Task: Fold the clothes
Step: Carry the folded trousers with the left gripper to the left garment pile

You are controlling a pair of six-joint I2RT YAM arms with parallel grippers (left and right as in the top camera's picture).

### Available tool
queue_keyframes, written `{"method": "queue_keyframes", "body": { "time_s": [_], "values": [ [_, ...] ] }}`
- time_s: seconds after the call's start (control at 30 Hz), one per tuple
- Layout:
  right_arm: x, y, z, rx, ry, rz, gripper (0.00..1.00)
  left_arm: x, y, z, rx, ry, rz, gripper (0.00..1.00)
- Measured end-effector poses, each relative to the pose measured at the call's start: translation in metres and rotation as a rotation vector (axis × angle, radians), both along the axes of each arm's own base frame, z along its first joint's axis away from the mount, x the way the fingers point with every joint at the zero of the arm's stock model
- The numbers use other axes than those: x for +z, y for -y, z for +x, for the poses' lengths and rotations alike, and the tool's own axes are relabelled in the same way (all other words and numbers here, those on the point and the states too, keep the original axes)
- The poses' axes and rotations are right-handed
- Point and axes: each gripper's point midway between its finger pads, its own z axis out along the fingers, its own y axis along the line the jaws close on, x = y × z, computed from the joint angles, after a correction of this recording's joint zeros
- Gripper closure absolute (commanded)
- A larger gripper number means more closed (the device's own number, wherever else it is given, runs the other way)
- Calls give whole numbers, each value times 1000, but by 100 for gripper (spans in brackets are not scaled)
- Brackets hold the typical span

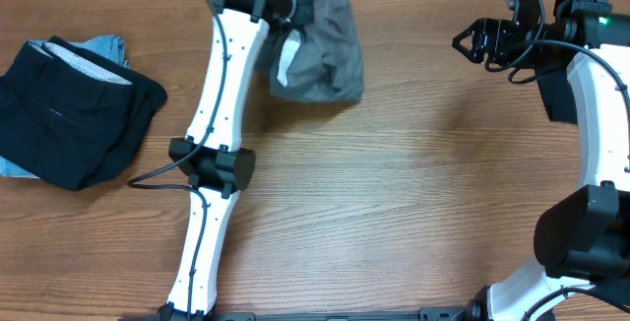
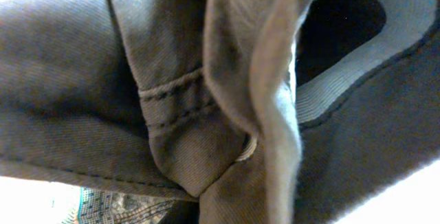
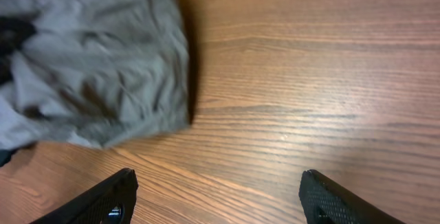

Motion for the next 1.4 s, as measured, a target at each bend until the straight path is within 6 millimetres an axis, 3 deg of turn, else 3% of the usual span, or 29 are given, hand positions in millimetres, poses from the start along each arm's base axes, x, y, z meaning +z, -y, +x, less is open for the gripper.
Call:
{"method": "queue_keyframes", "body": {
  "time_s": [0.17, 0.2, 0.27, 0.33, 0.5, 0.57, 0.6, 0.7, 0.9, 1.1, 1.2, 1.4],
  "values": [
    [-3, 2, -3, 4, -14, -19, 21, -4, -53, 7, 136, -37, 21, 96],
    [-4, 3, -3, 2, -14, -26, 21, 2, -74, 10, 185, -26, 29, 96],
    [-4, 4, -3, 0, -17, -32, 21, 15, -94, 9, 233, -11, 24, 96],
    [-5, 5, -4, -2, -20, -37, 21, 50, -121, 0, 296, 32, 11, 96],
    [-7, 5, -8, -2, -38, -39, 21, 168, -198, -51, 492, 228, -34, 96],
    [-8, 4, -9, -2, -47, -37, 21, 199, -230, -83, 581, 271, -33, 96],
    [-8, 4, -10, -1, -49, -37, 21, 205, -244, -95, 618, 272, -30, 96],
    [-9, 4, -11, -1, -56, -36, 21, 206, -288, -121, 729, 243, -5, 96],
    [-10, 3, -13, 0, -67, -33, 21, 184, -352, -128, 874, 189, 27, 96],
    [-10, 3, -14, 1, -70, -33, 21, 174, -384, -131, 939, 175, 34, 96],
    [-10, 1, -14, 4, -71, -33, 21, 172, -393, -122, 949, 196, 33, 96],
    [-11, -11, -17, 31, -82, -32, 21, 131, -410, -91, 950, 145, 24, 96]
  ]
}}
